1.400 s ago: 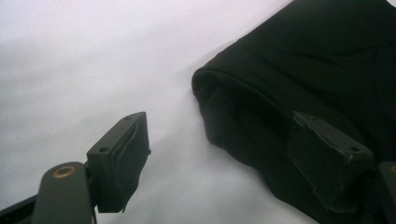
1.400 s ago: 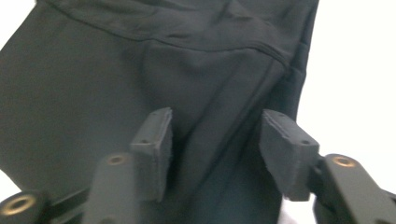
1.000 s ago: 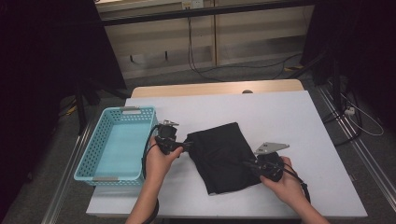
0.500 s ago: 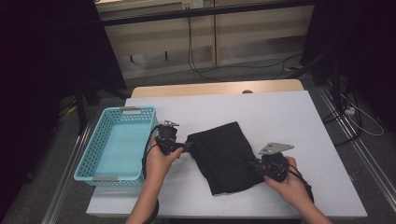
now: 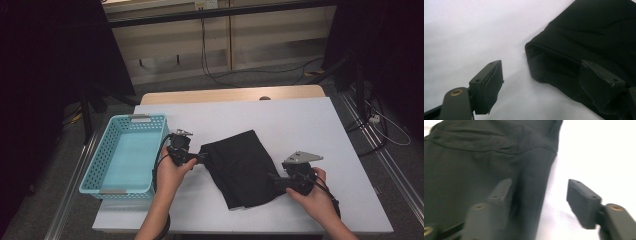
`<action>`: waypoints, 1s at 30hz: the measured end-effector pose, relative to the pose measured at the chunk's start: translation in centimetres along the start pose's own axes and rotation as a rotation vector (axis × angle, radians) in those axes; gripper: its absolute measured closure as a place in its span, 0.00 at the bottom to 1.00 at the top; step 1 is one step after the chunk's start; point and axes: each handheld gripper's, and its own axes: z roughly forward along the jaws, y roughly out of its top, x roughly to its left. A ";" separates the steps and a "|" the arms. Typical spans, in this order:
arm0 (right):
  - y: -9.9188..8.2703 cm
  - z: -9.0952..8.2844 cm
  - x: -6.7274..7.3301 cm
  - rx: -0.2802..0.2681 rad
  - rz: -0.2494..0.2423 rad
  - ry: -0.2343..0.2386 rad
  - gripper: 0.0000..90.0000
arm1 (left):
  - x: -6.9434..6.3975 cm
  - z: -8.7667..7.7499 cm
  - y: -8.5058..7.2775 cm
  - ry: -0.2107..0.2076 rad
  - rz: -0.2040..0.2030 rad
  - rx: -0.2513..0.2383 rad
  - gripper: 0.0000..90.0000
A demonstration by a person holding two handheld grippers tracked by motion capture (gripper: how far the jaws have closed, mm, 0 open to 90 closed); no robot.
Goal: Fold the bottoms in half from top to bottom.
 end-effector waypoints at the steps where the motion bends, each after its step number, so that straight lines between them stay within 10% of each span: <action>1: -0.2 0.2 -0.1 0.011 0.004 0.001 0.39 | 0.0 0.0 0.0 0.002 0.000 0.000 0.22; 13: -1.6 0.4 0.9 -0.007 0.086 -0.018 0.41 | -0.1 0.0 0.0 0.001 0.000 -0.001 0.21; 30: -1.8 0.2 1.7 -0.016 0.140 0.040 0.76 | -0.1 0.1 0.5 -0.010 -0.017 -0.009 0.20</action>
